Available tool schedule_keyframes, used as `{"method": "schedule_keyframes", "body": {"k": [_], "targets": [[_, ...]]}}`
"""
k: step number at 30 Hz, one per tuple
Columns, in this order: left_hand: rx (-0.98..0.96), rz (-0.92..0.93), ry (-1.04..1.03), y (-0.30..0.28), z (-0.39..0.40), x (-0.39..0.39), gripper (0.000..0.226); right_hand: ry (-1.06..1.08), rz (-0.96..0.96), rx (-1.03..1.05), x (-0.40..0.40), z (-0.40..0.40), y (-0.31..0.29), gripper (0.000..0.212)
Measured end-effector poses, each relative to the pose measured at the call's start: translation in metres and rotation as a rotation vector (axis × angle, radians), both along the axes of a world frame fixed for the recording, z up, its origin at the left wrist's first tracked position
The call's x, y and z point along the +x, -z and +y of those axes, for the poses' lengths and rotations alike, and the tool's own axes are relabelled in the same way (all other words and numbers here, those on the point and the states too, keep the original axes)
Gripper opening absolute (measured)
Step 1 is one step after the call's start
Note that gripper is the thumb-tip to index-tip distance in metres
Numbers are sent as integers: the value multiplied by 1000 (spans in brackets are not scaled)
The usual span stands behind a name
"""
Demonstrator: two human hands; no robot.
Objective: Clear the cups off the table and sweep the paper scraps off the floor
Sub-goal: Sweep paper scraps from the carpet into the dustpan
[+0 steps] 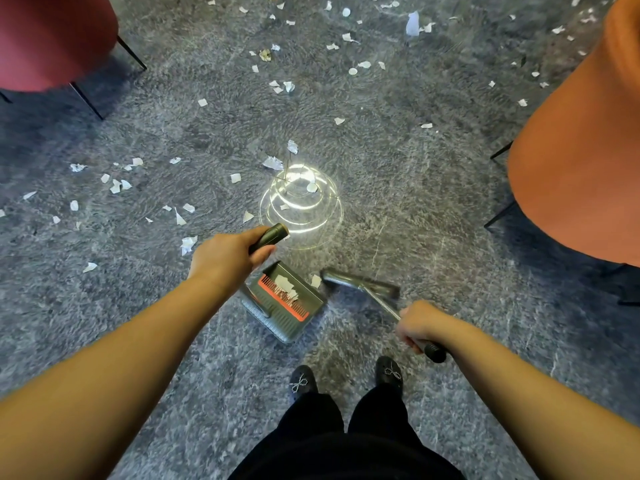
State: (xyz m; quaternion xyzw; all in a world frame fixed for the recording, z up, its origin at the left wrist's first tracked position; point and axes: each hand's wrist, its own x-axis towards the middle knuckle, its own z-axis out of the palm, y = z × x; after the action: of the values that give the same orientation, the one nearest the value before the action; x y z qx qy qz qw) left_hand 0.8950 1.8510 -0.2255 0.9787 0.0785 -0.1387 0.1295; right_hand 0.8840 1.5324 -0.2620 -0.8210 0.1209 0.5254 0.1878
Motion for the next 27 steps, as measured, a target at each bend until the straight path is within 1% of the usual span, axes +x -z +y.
{"method": "schedule_keyframes", "body": {"k": [1,2,4,7,9,12,15,18,20,23,27], "targets": [[5,1,1,0,-2,2,40,-79,29,-14,1,4,-1,13],[7,4,-3,-1,-3,3,40,-97,47,-20,1,10,-5,12],[2,7,-16,-3,-3,7,41,-239,84,-3,-1,18,-10,16],[-26,22,-17,-5,-2,9,41,-133,85,55,-8,15,6,28],[-36,24,-25,-5,0,10,41,0,79,62,-16,14,8,32],[-22,3,-56,-2,7,9,39,5,97,106,-15,8,7,37],[-43,-3,-83,-3,13,6,38,10,139,144,-9,0,2,58],[-64,0,-87,-10,16,4,38,62,113,162,-11,-4,-6,67],[-75,-11,-97,-17,19,5,38,84,92,178,-12,-4,-9,66],[-74,-6,-98,-25,26,5,39,75,53,145,-9,-8,-1,60],[-62,-8,-85,-28,34,1,39,104,60,139,-8,-9,1,51]]}}
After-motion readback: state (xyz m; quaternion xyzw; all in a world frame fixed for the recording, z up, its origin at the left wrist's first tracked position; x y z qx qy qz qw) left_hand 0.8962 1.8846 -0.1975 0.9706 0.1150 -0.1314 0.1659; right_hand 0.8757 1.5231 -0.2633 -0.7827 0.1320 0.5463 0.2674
